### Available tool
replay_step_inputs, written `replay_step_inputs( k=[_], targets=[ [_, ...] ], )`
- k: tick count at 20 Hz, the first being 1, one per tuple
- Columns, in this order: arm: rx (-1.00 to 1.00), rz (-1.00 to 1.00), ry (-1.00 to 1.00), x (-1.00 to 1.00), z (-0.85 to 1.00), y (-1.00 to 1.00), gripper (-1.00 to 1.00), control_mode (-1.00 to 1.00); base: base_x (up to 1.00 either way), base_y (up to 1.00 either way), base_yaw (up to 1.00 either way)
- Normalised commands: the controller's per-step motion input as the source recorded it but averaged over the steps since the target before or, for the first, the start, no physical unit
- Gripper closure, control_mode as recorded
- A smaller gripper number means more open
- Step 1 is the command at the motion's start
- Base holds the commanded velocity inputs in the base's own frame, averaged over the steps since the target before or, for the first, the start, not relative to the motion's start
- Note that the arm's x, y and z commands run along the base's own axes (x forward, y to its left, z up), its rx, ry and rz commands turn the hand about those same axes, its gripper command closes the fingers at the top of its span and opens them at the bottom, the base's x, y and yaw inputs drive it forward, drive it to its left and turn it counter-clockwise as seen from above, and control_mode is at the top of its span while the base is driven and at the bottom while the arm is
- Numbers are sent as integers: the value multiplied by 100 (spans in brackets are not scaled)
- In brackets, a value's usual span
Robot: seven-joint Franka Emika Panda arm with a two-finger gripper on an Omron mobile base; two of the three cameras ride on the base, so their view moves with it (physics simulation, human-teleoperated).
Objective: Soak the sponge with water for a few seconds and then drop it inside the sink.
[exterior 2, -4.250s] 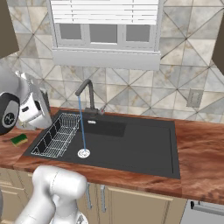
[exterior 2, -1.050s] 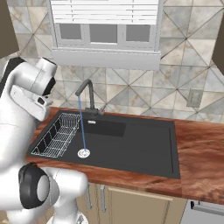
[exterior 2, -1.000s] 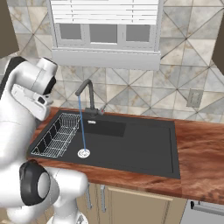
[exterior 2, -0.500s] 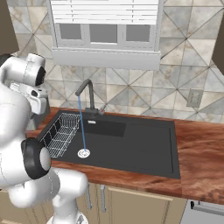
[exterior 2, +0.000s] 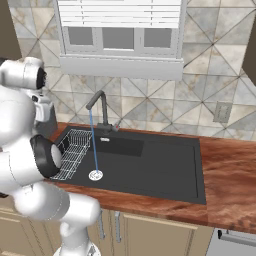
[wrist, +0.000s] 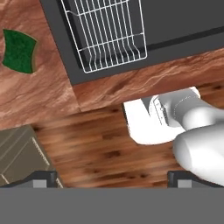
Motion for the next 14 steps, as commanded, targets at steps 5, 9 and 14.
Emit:
replay_step_inputs(
  k=[5, 9, 14],
  targets=[
    [-1, -6, 0, 10, -15, 0, -100, -100, 0, 0, 0],
    [0, -8, 0, 0, -27, 0, -100, -100, 0, 0, 0],
    [0, -5, -5, 0, -35, 1, -100, -100, 0, 0, 0]
  ],
)
